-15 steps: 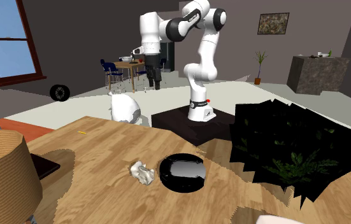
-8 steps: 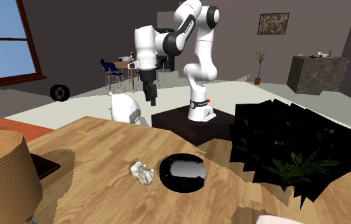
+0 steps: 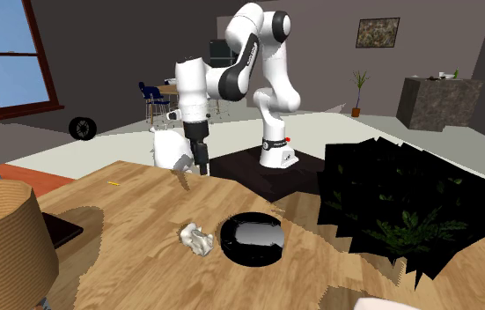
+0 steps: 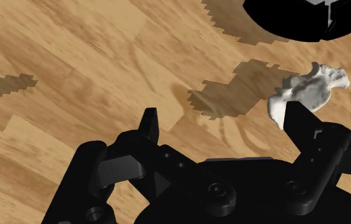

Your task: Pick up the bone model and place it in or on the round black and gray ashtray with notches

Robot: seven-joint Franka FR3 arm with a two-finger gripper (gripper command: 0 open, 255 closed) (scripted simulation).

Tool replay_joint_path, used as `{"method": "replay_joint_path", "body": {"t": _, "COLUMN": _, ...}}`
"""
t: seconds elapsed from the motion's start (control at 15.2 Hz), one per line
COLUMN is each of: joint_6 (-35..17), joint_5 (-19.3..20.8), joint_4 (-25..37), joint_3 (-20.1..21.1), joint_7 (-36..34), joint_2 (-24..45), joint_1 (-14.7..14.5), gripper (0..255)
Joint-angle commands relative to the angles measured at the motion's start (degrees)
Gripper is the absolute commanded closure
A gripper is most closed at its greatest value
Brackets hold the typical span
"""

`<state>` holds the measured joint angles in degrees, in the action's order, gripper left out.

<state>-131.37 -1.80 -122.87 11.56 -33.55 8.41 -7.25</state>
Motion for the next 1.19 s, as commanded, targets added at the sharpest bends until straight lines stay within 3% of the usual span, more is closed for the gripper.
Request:
{"method": "replay_joint_path", "body": {"t": 0.0, "joint_6": -0.7, "joint_5": 1.2, "joint_4": 3.8, "joint_3": 0.2, "joint_7": -2.2, "joint_2": 4.5, "joint_1": -0.9, "gripper": 0}}
{"method": "replay_joint_path", "body": {"t": 0.79, "joint_6": 0.0, "joint_5": 6.0, "joint_4": 31.6, "joint_3": -1.9, "joint_7": -10.8, "joint_2": 31.7, "joint_1": -7.2, "gripper": 0}}
{"method": "replay_joint_path", "body": {"t": 1.12, "joint_6": -2.3, "joint_5": 6.3, "joint_4": 31.9, "joint_3": -2.2, "joint_7": -11.0, "joint_2": 34.3, "joint_1": -7.6, "gripper": 0}}
